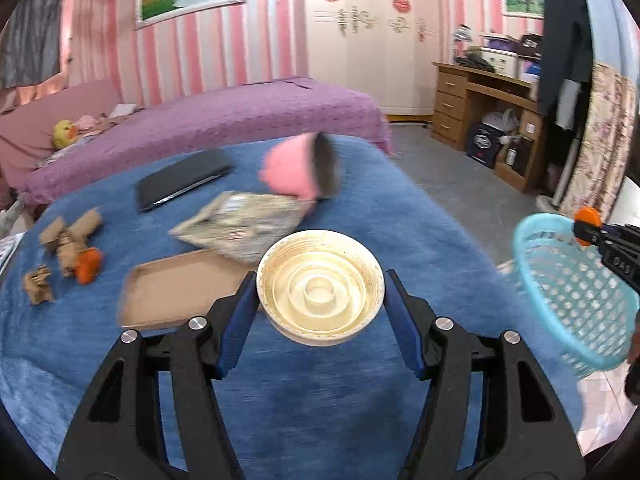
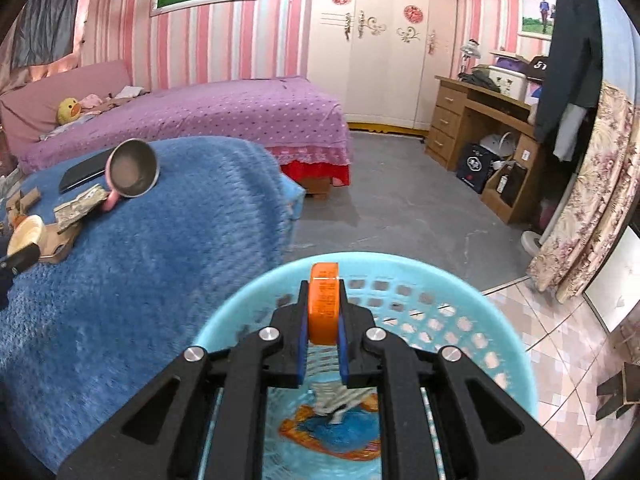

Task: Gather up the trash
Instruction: 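Carry lid and orange cap over the light-blue basket and open both tools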

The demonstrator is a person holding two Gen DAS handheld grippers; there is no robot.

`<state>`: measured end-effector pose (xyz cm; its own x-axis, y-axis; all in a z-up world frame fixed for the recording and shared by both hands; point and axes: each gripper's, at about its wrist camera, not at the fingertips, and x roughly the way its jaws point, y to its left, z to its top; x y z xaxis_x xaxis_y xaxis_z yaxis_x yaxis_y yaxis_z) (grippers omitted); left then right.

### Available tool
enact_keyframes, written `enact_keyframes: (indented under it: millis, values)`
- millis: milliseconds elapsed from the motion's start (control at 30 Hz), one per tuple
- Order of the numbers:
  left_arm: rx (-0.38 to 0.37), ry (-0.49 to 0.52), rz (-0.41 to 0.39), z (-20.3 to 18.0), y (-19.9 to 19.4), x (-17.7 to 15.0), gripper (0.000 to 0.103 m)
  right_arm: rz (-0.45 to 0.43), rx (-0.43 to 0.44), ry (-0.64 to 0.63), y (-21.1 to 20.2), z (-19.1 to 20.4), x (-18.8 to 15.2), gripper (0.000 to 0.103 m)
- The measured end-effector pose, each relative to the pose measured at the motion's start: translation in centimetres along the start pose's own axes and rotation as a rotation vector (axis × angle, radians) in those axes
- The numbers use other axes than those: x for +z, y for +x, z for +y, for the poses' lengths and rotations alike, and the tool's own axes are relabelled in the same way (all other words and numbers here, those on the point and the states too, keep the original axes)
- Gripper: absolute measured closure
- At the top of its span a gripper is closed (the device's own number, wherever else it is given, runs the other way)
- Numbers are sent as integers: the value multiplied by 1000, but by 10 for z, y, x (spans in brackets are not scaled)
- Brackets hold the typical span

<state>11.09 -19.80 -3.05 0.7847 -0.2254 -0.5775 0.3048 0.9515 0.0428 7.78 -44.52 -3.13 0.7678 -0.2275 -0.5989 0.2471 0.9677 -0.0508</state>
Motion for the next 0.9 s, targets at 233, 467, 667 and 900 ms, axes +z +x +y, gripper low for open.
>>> enact_keyframes:
  millis: [233, 467, 667, 900]
  values:
    - [-159, 22, 4, -94, 6, 13, 42, 9, -65, 62, 0, -49, -11, 91]
    - [-227, 91, 23, -165, 11, 11, 42, -1, -114, 143, -6, -94, -20, 91]
    - [-259, 123, 36, -192, 14, 17, 37, -18, -123, 201, -12, -118, -27, 91]
    - [-180, 78, 8, -170, 12, 24, 13, -34, -116, 201, -15, -116, -27, 91]
